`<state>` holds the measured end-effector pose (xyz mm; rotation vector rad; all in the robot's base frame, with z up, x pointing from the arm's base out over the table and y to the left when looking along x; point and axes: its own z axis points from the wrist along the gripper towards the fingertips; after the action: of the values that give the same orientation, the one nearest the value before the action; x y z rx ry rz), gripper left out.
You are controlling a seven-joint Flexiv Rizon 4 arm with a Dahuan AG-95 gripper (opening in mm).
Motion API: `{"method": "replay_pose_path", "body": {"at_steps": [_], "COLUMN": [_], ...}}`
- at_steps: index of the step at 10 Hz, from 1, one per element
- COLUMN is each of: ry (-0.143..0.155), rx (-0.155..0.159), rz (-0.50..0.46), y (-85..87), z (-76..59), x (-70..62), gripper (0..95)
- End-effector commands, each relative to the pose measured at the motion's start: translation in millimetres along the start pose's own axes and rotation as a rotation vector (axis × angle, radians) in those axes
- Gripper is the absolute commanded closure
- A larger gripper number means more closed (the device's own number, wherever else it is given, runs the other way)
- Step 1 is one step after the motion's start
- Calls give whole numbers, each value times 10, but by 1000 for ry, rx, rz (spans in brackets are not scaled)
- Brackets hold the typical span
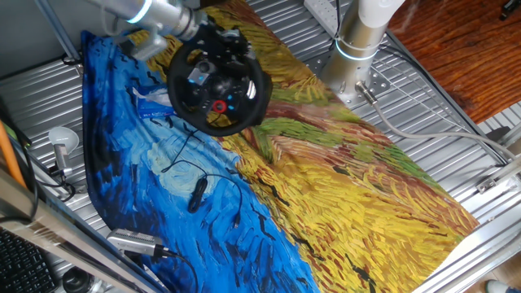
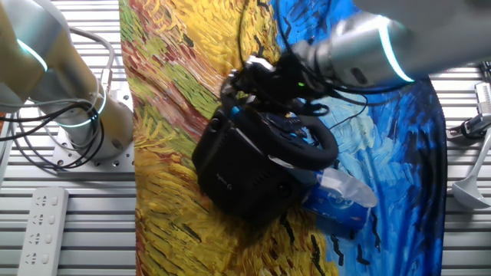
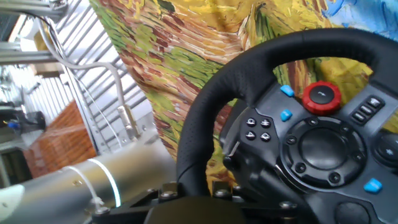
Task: Rotate the steering wheel 90 degrees clockwise
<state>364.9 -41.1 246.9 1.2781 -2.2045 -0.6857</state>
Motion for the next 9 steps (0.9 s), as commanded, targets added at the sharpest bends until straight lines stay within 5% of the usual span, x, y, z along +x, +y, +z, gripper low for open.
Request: {"method": "replay_pose_path", "body": {"at_steps": [1,2,3,6,7,8,9], "ry": [-2,9,7,-4,4,7,18], "rx": [46,96,105,90,85,75,100], "rz": [-4,-14,-16,11,21,28,29], "y": [32,31,31,80,133,155,179], "z": [223,230,235,216,193,183,174], "x": [14,1,-8,-66,-119,-140,-164], "gripper": [760,760,760,760,570,570,570]}}
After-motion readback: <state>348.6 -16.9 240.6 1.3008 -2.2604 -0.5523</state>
